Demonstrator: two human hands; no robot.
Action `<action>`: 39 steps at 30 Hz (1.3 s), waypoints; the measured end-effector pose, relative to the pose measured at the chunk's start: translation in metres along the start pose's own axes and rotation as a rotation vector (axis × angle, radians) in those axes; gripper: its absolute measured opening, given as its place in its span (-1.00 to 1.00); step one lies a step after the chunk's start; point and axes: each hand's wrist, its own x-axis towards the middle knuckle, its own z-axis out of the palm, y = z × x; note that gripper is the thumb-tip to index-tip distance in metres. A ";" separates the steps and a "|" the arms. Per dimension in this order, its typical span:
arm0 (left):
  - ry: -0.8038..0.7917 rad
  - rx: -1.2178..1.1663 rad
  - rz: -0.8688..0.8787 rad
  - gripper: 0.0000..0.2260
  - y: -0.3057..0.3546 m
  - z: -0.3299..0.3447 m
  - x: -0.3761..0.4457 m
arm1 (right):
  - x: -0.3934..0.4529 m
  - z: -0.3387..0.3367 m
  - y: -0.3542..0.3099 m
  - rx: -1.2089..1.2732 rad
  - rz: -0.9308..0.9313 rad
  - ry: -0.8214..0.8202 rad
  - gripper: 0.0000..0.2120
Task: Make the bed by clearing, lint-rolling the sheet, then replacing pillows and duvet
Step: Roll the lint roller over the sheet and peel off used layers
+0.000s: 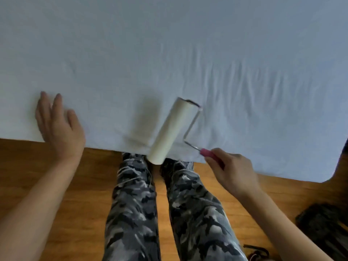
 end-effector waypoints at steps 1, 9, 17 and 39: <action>-0.001 0.012 -0.028 -0.60 -0.008 -0.002 0.003 | 0.016 0.008 -0.022 0.008 -0.079 -0.014 -0.70; -0.102 0.097 0.053 -0.60 -0.067 -0.014 0.022 | 0.117 0.046 -0.174 -0.010 -0.361 -0.051 -0.71; -0.122 0.114 0.023 -0.60 -0.057 -0.020 0.018 | 0.125 0.045 -0.149 -0.049 -0.302 -0.091 -0.75; -0.036 0.017 0.256 -0.63 0.046 0.035 -0.047 | -0.059 -0.067 0.172 -0.272 0.273 -0.099 -0.69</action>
